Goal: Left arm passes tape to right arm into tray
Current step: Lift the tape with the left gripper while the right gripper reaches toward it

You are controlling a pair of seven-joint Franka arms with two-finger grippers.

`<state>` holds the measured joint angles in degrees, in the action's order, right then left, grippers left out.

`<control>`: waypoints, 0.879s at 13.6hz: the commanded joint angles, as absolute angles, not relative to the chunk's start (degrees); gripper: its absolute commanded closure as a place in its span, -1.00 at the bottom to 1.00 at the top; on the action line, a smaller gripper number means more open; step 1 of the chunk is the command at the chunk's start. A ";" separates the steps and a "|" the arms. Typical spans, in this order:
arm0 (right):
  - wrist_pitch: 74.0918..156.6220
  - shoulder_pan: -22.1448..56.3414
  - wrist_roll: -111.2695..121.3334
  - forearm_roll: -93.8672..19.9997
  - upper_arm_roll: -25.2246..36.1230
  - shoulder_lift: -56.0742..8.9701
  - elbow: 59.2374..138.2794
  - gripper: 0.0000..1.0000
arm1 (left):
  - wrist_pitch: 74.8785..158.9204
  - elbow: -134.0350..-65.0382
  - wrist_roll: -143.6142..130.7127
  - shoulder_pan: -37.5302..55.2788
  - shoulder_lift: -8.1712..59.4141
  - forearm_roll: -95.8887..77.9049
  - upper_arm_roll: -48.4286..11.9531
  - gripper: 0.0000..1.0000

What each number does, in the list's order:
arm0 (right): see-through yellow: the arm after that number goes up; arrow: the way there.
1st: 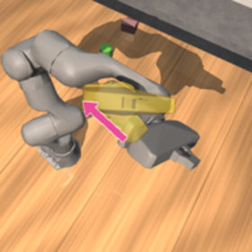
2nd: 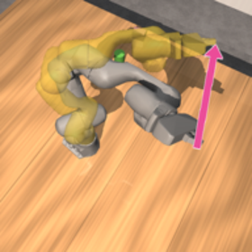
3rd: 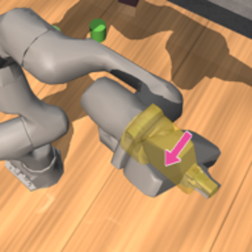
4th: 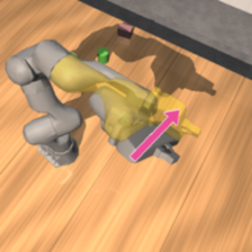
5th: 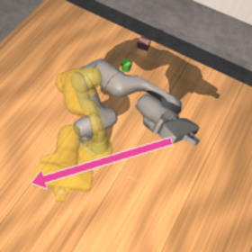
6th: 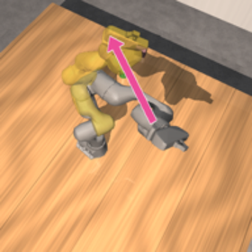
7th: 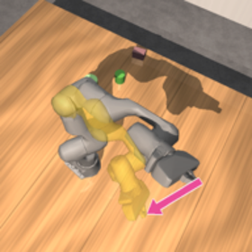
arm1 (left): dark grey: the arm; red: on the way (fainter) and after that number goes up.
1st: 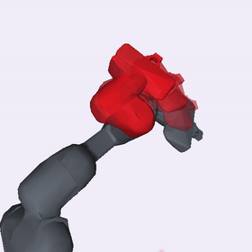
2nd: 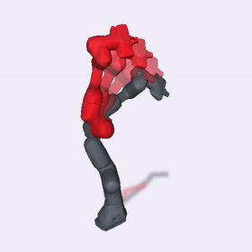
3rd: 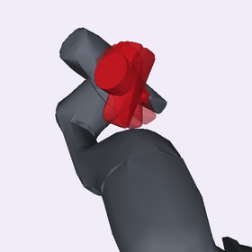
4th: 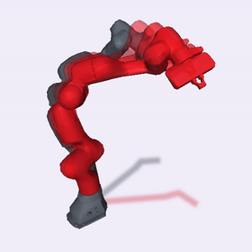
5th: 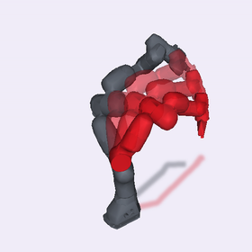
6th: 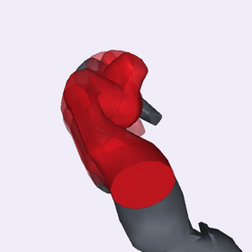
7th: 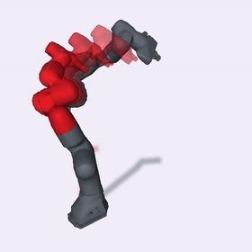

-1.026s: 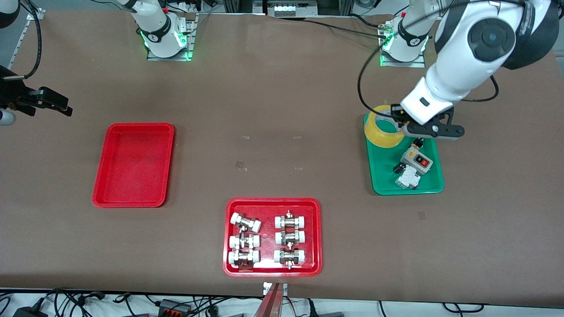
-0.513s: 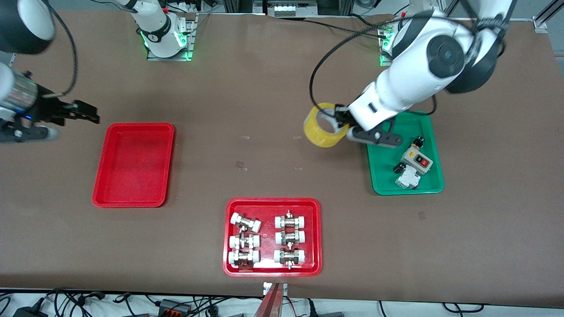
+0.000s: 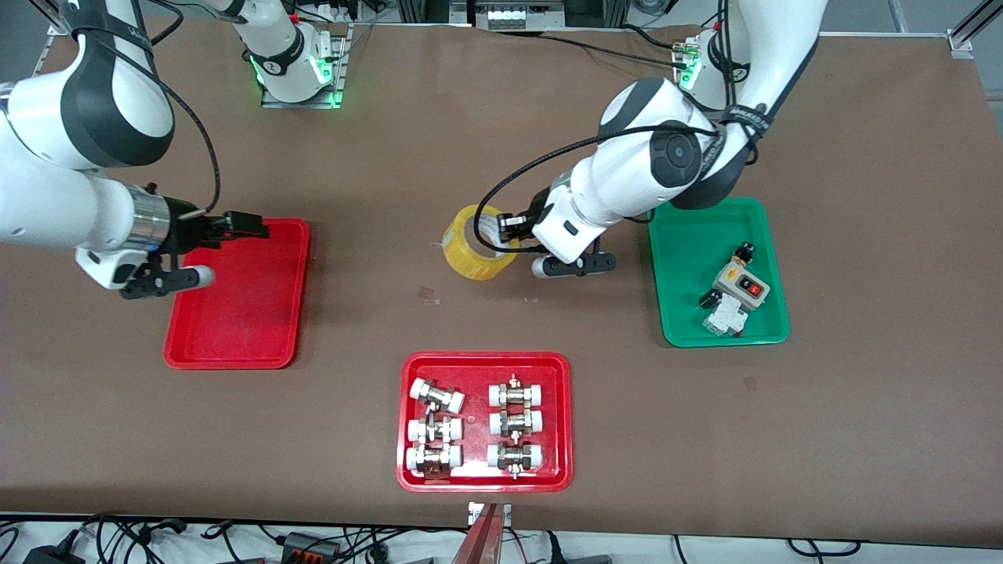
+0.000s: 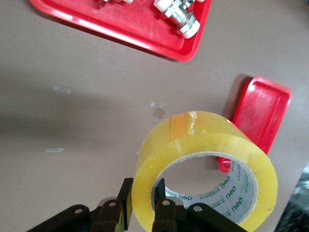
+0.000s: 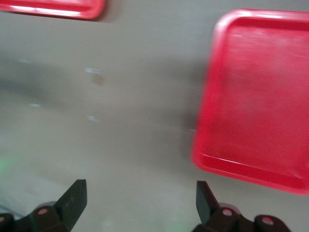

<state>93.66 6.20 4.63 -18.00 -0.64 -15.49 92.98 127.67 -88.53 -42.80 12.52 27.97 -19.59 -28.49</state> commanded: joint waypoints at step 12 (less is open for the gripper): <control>97.21 8.17 32.68 -55.90 -0.53 -26.01 90.97 -1.00 | 143.26 -82.38 -55.20 18.98 37.16 -24.96 -28.56 0.99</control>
<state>96.41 7.15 30.31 -54.70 -0.48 -24.90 92.02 143.20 -87.63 -54.90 18.20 34.48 -23.75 -28.49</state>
